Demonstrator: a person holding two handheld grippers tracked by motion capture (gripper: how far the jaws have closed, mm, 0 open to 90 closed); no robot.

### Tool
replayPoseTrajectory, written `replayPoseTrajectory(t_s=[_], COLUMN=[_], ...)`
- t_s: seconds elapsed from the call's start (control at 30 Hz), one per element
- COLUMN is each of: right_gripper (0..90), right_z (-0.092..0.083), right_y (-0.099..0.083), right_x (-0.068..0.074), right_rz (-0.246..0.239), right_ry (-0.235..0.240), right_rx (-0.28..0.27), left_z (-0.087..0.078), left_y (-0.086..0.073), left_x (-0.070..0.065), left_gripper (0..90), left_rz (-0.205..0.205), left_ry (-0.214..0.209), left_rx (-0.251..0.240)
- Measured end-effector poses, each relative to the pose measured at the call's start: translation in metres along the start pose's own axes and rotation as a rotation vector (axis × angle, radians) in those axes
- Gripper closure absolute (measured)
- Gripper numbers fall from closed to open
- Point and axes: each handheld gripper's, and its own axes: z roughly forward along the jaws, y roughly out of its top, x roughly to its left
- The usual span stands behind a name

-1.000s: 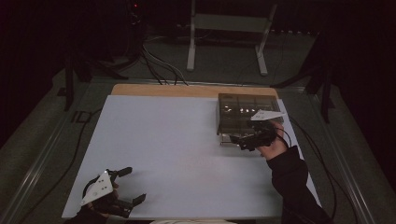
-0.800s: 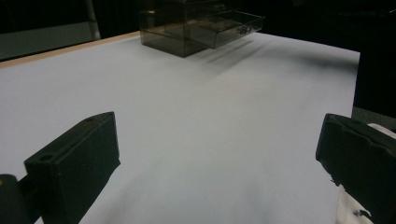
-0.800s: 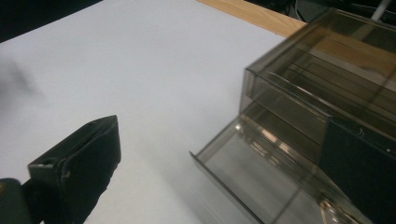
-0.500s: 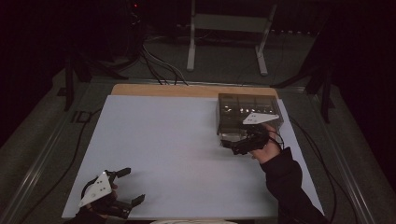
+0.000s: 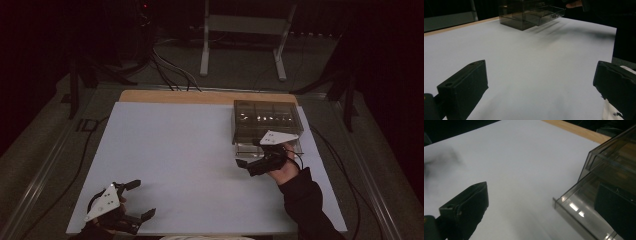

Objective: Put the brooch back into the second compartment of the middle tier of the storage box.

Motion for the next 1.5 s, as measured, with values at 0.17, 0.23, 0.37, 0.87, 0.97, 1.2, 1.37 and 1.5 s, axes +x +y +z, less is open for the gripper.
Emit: replayPoseTrajectory(t_s=[0.17, 0.23, 0.37, 0.87, 0.97, 1.2, 1.37, 1.5], right_gripper=[0.0, 0.0, 0.0, 0.0, 0.0, 0.0, 0.0, 0.0], right_z=[0.002, 0.003, 0.005, -0.013, -0.017, -0.028, -0.038, -0.046], right_y=[-0.014, -0.019, -0.028, -0.064, -0.072, -0.087, -0.097, -0.105], right_x=[0.005, 0.006, 0.008, 0.003, 0.001, -0.002, -0.004, -0.005], right_rz=[-0.012, -0.017, -0.016, 0.023, 0.033, 0.058, 0.068, 0.079], right_ry=[0.036, 0.041, 0.059, 0.035, 0.025, 0.017, -0.009, -0.017], right_rx=[0.005, 0.01, 0.01, 0.011, 0.018, 0.016, 0.017, 0.016], left_z=[0.0, 0.0, 0.0, 0.0, 0.001, 0.0, 0.001, 0.001], left_y=[0.0, 0.0, 0.0, -0.001, 0.0, -0.001, -0.001, -0.001], left_x=[0.0, 0.0, 0.0, 0.0, 0.0, 0.0, 0.0, 0.0], left_gripper=[0.5, 0.5, 0.5, 0.5, 0.5, 0.5, 0.5, 0.5], left_rz=[-0.002, -0.002, 0.0, 0.003, 0.004, 0.001, 0.004, 0.002], left_ry=[-0.003, -0.003, -0.002, -0.003, -0.004, -0.003, -0.003, -0.003], left_rx=[0.0, -0.001, 0.002, 0.006, 0.007, 0.004, 0.007, 0.006])
